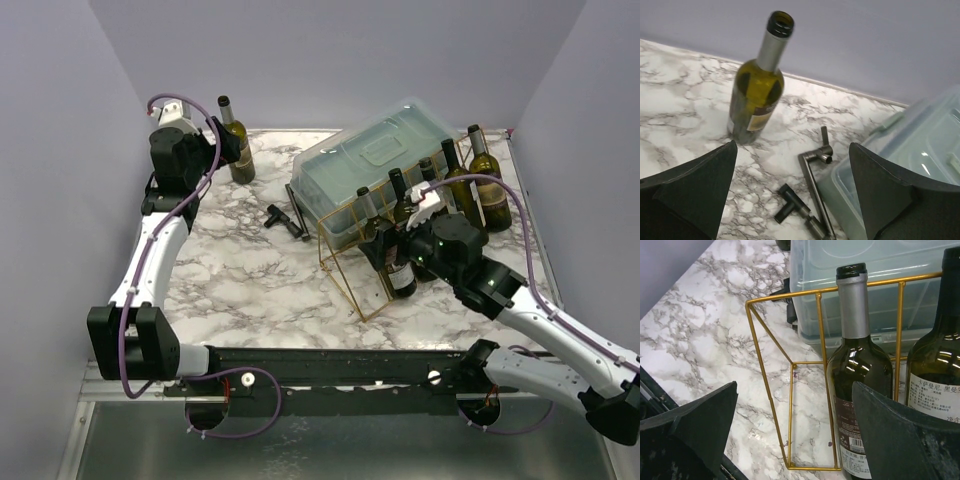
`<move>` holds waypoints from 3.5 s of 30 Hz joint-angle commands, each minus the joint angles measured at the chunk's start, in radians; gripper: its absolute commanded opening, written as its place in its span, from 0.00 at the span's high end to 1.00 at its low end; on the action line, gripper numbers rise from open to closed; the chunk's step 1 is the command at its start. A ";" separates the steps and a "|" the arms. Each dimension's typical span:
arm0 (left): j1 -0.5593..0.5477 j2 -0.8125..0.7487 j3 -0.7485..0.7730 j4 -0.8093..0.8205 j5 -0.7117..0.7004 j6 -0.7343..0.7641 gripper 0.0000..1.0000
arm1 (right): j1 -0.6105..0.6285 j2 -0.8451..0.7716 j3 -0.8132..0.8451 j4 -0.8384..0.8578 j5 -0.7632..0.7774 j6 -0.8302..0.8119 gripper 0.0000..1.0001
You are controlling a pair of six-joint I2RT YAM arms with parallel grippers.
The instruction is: Put the wine bottle on the wine rack
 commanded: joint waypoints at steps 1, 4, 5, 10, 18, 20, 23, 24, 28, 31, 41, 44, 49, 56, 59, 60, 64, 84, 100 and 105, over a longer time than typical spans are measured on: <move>0.000 0.110 0.079 0.021 -0.186 0.016 0.05 | 0.000 -0.059 -0.053 0.082 -0.050 -0.004 0.00; 0.000 0.182 0.104 0.100 -0.181 0.014 0.01 | 0.000 -0.079 -0.081 0.132 -0.069 0.006 0.00; 0.000 0.205 0.109 0.141 -0.175 0.018 0.01 | -0.001 -0.081 -0.084 0.141 -0.078 0.008 0.00; 0.000 0.345 0.191 0.218 -0.211 0.014 0.01 | 0.000 -0.064 -0.058 0.148 -0.142 0.008 0.00; -0.001 0.557 0.384 0.220 -0.262 0.078 0.07 | 0.000 -0.055 -0.050 0.136 -0.151 -0.009 0.00; -0.004 0.592 0.419 0.223 -0.267 0.101 0.12 | 0.000 -0.057 -0.063 0.138 -0.145 -0.007 0.00; -0.006 0.630 0.462 0.222 -0.267 0.121 0.21 | 0.000 -0.058 -0.079 0.148 -0.143 -0.002 0.00; -0.008 0.639 0.470 0.222 -0.256 0.128 0.26 | -0.001 -0.054 -0.082 0.149 -0.141 -0.001 0.00; -0.017 0.644 0.486 0.223 -0.222 0.157 0.53 | 0.000 -0.033 -0.074 0.141 -0.139 -0.003 0.00; -0.020 0.602 0.452 0.223 -0.208 0.168 0.70 | -0.001 -0.020 -0.068 0.136 -0.136 -0.003 0.00; -0.025 0.274 0.234 0.120 -0.269 0.229 0.97 | 0.001 -0.002 -0.059 0.136 -0.154 0.029 0.00; -0.033 0.148 0.169 0.069 -0.283 0.234 1.00 | -0.001 0.013 -0.042 0.119 -0.183 0.052 0.00; -0.037 -0.029 0.036 0.045 -0.159 0.193 1.00 | -0.001 0.041 -0.035 0.121 -0.250 0.104 0.00; -0.135 -0.191 -0.062 0.003 0.028 0.336 1.00 | 0.003 0.116 -0.035 0.204 -0.395 0.211 0.00; -0.195 -0.262 -0.076 -0.006 0.027 0.408 1.00 | 0.030 0.166 0.011 0.198 -0.388 0.206 0.00; -0.210 -0.279 -0.081 -0.007 0.035 0.425 1.00 | 0.045 0.186 0.034 0.187 -0.371 0.195 0.00; -0.229 -0.319 -0.082 -0.006 0.074 0.423 1.00 | 0.109 0.259 0.143 0.142 -0.301 0.148 0.00; -0.236 -0.365 -0.074 0.027 0.170 0.319 1.00 | 0.184 0.588 0.361 0.608 -0.212 -0.110 0.00; -0.236 -0.361 -0.079 0.045 0.201 0.305 1.00 | 0.184 0.836 0.581 0.624 -0.172 -0.102 0.00; -0.236 -0.358 -0.080 0.046 0.201 0.309 1.00 | 0.184 0.876 0.597 0.624 -0.137 -0.095 0.00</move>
